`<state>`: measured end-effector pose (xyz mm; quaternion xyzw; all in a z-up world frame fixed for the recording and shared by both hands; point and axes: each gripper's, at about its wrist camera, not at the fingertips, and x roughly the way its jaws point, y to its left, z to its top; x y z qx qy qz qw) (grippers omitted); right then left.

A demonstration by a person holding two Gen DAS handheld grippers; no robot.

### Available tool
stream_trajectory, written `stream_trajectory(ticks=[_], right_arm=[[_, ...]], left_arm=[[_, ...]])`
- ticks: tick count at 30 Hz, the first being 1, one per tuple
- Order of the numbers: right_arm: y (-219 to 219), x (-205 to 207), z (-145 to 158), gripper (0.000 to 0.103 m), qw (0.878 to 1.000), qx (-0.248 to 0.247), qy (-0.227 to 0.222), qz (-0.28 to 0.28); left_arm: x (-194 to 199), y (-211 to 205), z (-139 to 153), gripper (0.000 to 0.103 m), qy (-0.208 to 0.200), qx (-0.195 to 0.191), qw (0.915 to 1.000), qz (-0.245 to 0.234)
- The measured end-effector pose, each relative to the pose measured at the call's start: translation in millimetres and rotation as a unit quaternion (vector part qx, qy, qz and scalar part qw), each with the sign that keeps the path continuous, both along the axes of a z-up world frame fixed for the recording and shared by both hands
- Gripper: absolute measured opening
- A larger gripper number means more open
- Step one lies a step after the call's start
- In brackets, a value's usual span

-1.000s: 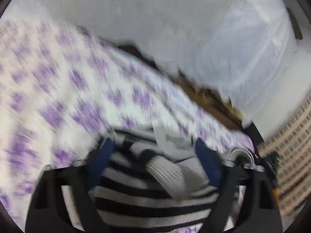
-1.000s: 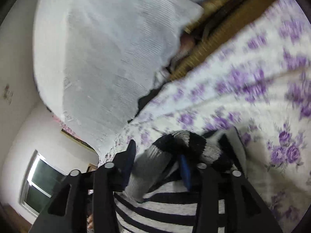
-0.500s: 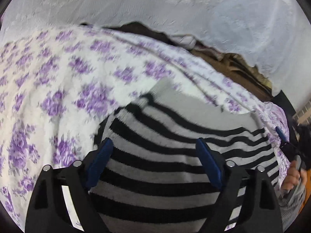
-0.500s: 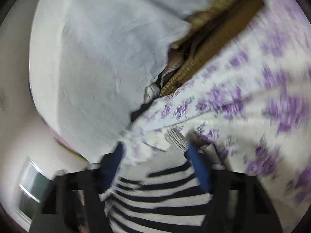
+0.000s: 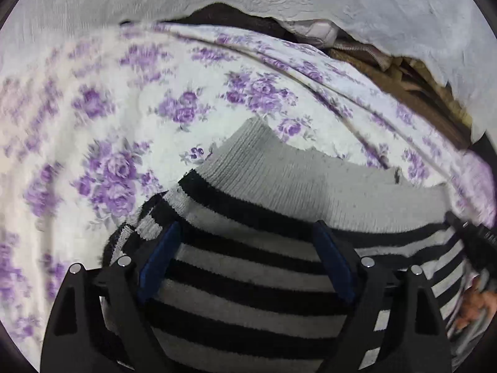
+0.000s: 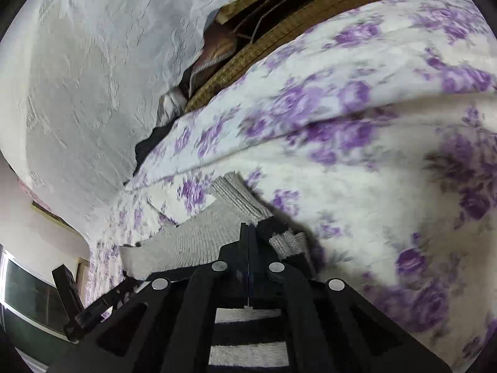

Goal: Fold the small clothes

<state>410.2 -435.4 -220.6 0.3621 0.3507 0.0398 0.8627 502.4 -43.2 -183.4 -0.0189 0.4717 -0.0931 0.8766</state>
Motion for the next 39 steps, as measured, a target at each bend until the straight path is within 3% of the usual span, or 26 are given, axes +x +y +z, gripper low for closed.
stream_trajectory(ticks=[1, 3, 5, 7, 9, 10, 12, 15, 19, 22, 23, 26, 32, 34, 37, 39], right_arm=[[2.5, -5.4, 3.8, 0.000, 1.000, -0.010, -0.005, -0.003], [24.0, -21.9, 25.6, 0.006, 0.996, -0.080, -0.030, -0.010], [61.4, -34.0, 52.2, 0.006, 0.985, -0.154, -0.067, 0.028], [96.5, -37.5, 61.9, 0.007, 0.979, -0.167, -0.084, 0.077], [121.1, -31.3, 57.2, 0.008, 0.975, -0.172, -0.073, 0.117], [132.8, -26.2, 49.2, 0.013, 0.972, -0.184, -0.057, 0.133], [152.4, -9.1, 17.6, 0.014, 0.964, -0.216, -0.006, 0.155], [148.9, -16.6, 28.9, 0.014, 0.967, -0.211, -0.019, 0.138], [158.4, -56.5, 50.7, 0.017, 0.966, -0.212, -0.066, 0.133], [180.4, -81.8, 40.5, 0.026, 0.959, -0.230, -0.052, 0.158], [187.6, -83.5, 31.0, 0.027, 0.955, -0.243, -0.032, 0.167], [194.8, -86.6, 18.8, 0.027, 0.950, -0.260, -0.043, 0.168], [190.2, -121.3, 25.9, 0.032, 0.958, -0.245, -0.060, 0.135], [184.6, -137.0, 30.7, 0.033, 0.963, -0.227, -0.072, 0.126], [176.9, -140.0, 16.0, 0.035, 0.963, -0.240, -0.027, 0.116], [168.0, -135.7, 1.3, 0.035, 0.970, -0.208, -0.015, 0.122]], left_arm=[[-6.1, -4.4, 0.3, 0.081, -0.012, 0.027, 0.9996, 0.003], [-22.7, -5.1, 7.2, 0.079, -0.040, 0.034, 0.9986, -0.001], [-43.8, -2.9, 17.9, 0.080, -0.069, 0.029, 0.9968, -0.025], [-57.9, 0.1, 22.0, 0.086, -0.086, 0.031, 0.9952, -0.034], [-57.2, -4.3, 14.0, 0.096, -0.082, 0.061, 0.9945, -0.023], [-47.5, -6.1, -0.5, 0.097, -0.062, 0.098, 0.9932, -0.001], [-37.2, -4.7, -6.8, 0.099, -0.052, 0.098, 0.9938, 0.010], [-46.0, -1.3, -0.4, 0.096, -0.064, 0.091, 0.9937, 0.012], [-88.2, 16.0, 20.4, 0.097, -0.092, 0.029, 0.9953, -0.005], [-103.8, 23.1, 11.8, 0.099, -0.081, 0.048, 0.9955, -0.001], [-105.7, 24.0, 1.2, 0.099, -0.067, 0.064, 0.9957, -0.001], [-107.6, 22.5, -3.1, 0.099, -0.069, 0.079, 0.9945, 0.001], [-142.9, 42.6, 5.2, 0.099, -0.086, 0.067, 0.9935, 0.033], [-154.1, 65.2, 8.4, 0.099, -0.078, 0.025, 0.9954, 0.050], [-148.0, 76.6, -8.6, 0.099, -0.030, 0.023, 0.9976, 0.058], [-141.2, 79.8, -14.8, 0.099, -0.009, 0.005, 0.9983, 0.058]])
